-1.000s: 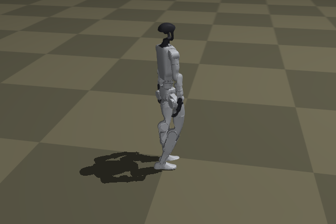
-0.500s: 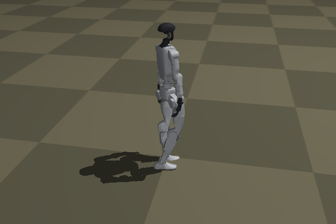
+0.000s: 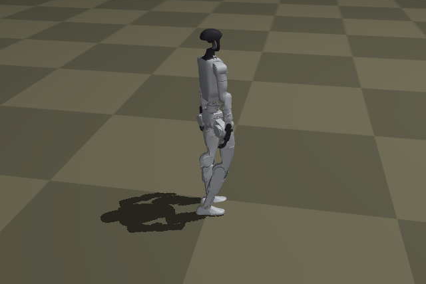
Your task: In place motions
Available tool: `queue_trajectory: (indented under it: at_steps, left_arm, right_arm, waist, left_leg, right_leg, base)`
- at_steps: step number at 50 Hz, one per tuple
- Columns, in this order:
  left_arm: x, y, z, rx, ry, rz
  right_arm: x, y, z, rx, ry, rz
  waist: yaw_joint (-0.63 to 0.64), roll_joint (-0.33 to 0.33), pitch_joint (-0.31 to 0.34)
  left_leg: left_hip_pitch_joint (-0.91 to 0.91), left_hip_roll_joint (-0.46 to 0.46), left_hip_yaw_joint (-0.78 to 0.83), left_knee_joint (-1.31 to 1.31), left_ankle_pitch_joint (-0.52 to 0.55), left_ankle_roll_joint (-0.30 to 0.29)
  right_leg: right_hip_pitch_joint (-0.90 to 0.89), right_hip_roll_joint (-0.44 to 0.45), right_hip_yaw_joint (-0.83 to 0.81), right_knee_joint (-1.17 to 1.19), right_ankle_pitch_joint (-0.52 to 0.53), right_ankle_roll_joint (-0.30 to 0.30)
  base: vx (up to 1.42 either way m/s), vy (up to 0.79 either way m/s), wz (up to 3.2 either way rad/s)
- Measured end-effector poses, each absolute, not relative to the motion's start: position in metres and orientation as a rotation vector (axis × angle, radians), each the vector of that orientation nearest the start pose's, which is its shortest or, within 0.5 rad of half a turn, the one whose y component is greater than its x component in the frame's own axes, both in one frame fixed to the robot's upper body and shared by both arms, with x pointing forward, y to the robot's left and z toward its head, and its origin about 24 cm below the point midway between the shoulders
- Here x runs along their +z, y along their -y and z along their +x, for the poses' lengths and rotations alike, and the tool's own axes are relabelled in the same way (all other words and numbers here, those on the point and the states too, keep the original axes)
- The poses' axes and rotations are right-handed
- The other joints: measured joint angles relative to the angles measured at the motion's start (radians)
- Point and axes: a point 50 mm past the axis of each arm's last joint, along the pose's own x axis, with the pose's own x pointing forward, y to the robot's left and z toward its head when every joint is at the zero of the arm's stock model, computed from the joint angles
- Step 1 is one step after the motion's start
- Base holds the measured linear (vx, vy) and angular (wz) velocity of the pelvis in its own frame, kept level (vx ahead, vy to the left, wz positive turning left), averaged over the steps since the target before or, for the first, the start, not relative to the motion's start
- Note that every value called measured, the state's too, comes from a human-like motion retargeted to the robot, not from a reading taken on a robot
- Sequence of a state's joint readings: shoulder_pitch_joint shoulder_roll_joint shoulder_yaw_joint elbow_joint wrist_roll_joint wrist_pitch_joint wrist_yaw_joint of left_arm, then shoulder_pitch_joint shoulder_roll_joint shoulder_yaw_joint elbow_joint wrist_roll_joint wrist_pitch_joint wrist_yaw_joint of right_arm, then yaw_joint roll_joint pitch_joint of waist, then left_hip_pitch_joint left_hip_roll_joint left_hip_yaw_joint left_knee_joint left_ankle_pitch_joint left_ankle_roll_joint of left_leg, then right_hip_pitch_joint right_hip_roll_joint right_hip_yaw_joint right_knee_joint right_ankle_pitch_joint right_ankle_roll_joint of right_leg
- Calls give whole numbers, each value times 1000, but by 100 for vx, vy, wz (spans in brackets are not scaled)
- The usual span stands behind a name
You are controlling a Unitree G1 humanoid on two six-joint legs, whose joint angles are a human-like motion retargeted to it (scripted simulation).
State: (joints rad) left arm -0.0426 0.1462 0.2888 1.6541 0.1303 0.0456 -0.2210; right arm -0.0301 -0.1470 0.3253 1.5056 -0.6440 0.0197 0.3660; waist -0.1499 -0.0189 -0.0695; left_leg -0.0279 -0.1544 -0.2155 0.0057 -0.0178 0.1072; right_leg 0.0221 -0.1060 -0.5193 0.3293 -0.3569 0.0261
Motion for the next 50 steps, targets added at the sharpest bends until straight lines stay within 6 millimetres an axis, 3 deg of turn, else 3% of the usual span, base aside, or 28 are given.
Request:
queue_trajectory:
  at_steps: [10, 26, 37, 50]
  left_arm:
    - [-176, -196, 6, 60, -1620, -202]
    - [-176, -197, 7, 75, -1613, -212]
    - [-176, -194, 6, 74, -1616, -222]
    - [-176, -194, 6, 66, -1620, -215]
  right_arm:
    - [-176, 198, 24, 893, -1597, -634]
    - [-173, 212, 31, 864, -1597, -600]
    - [-173, 202, 23, 967, -1623, -503]
    - [-174, 198, 28, 1013, -1604, -600]
  waist:
    - [-35, -6, 5]
    - [11, 3, 14]
    - [-11, 9, 12]
    - [-18, 17, 11]
  left_leg:
    - [-4, 6, -28, 7, 0, -13]
    - [-17, 2, 22, 19, 5, 8]
    - [-3, -2, -8, 10, 4, 13]
    - [-12, -2, -15, 17, 10, 9]
  right_leg:
    - [2, -5, -27, -2, 5, -1]
    - [-5, 20, 15, -4, 18, -8]
    - [-4, 14, -11, 2, 14, -3]
    - [-10, 11, -19, 10, 21, 1]
  base:
    - [0, -1, 11]
    - [0, 0, -11]
    - [0, 0, 5]
    - [0, 0, 6]
